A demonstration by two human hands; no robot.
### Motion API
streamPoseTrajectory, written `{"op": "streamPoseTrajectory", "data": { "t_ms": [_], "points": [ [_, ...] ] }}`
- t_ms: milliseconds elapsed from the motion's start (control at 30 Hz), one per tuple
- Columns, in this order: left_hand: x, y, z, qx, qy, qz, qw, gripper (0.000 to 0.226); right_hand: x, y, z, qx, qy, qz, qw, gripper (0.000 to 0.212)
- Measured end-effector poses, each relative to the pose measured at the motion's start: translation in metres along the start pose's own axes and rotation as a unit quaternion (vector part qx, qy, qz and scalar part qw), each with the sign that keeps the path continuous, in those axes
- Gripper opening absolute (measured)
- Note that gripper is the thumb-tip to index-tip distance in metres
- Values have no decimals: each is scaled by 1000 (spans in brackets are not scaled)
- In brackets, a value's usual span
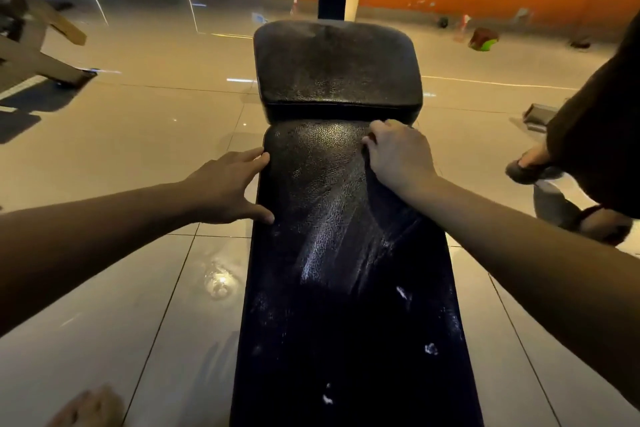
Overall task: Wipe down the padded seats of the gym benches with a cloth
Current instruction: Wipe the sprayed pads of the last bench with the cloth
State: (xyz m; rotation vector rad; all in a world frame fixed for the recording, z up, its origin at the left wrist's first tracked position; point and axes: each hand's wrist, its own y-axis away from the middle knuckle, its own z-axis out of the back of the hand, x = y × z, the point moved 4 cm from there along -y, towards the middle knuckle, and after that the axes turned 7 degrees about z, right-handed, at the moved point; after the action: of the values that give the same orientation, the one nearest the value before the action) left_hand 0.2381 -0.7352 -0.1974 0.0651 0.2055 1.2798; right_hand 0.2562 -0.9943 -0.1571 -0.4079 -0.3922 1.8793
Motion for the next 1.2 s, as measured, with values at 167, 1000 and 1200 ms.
{"op": "streamPoseTrajectory", "data": {
  "t_ms": [167,1000,1200],
  "points": [
    [7,-2,1,-8,27,-9,1000,122,116,70,-3,44,-136,187,972,15],
    [-4,2,8,23,4,6,1000,117,40,40,6,-21,-4,157,987,17],
    [-11,8,14,17,-42,6,999,116,4,34,7,-10,6,23,1000,22]
  ]
}}
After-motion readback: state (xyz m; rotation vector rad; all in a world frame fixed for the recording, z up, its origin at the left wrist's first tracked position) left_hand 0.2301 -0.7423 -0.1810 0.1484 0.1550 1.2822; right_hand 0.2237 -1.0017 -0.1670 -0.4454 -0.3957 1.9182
